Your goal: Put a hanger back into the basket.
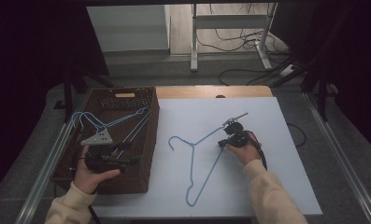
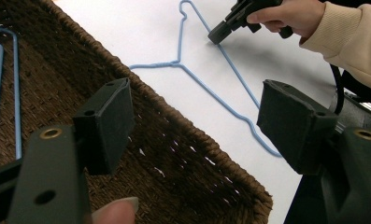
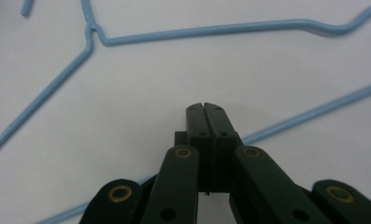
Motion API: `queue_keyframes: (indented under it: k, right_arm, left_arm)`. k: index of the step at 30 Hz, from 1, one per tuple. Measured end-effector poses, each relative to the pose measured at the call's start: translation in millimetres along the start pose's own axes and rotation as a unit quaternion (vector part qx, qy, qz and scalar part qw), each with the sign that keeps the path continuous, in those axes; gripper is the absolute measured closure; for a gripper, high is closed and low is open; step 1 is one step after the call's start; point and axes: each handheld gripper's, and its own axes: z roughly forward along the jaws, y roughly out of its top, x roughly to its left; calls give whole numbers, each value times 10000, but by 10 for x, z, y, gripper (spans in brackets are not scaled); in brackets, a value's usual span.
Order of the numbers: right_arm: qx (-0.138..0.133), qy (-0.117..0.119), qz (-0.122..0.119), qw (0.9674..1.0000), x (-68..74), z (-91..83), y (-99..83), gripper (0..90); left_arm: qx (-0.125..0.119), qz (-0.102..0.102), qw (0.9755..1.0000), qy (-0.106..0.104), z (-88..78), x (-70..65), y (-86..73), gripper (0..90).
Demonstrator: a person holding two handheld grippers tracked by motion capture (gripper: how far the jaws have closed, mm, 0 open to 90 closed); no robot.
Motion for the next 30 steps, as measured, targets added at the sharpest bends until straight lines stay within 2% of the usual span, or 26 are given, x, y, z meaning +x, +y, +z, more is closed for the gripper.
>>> queue_keyframes:
  k: [3, 7, 10, 17, 24, 26, 30]
  right_arm:
    - [127, -97, -100, 9998, 37, 37, 21, 897]
    - [207, -130, -33, 9997, 39, 5, -3, 898]
    - [313, -231, -72, 9992, 46, -41, -50, 898]
    - [323, -158, 27, 9993, -1, -236, -352, 898]
    - [325, -200, 125, 9992, -36, -450, -692, 898]
    - [322, -210, 175, 9991, -36, -477, -732, 898]
    - [382, -321, 97, 9987, -3, -481, -728, 898]
  left_arm:
    - [9, 39, 10000, -2, 1, -9, 3, 273]
    - [-14, 19, 10000, -27, -8, -15, 1, 274]
    - [-14, 7, 10000, -19, -12, -18, -7, 274]
    - [-27, 7, 10000, -10, -17, -11, -4, 274]
    - [-33, 23, 10000, -13, -13, -22, 9, 273]
    - [-28, 32, 10000, -11, -8, -22, 14, 273]
    - [-8, 31, 10000, -22, 12, -25, 14, 273]
